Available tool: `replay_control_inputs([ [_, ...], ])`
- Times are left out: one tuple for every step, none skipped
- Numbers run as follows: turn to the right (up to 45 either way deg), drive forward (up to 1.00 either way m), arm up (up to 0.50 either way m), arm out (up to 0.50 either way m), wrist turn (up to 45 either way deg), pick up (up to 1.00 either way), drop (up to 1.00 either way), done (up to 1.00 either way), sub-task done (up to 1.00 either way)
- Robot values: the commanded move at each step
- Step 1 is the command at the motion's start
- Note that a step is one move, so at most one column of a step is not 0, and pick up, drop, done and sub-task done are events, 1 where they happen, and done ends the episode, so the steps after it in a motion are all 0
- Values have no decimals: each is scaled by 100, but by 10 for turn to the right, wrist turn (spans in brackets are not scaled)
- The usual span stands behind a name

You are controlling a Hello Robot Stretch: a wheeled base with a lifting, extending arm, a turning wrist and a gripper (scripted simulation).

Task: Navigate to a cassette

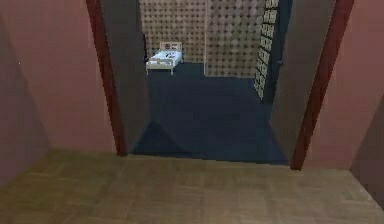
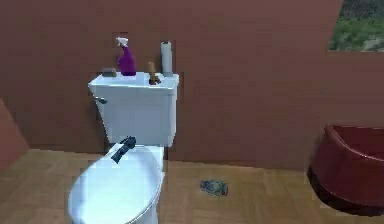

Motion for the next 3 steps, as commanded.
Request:
replay_control_inputs([
  [0, 100, 0, 0, 0, 0, 0, 0, 0],
  [0, 100, 0, 0, 0, 0, 0, 0, 0],
  [-30, 0, 0, 0, 0, 0, 0, 0, 0],
])
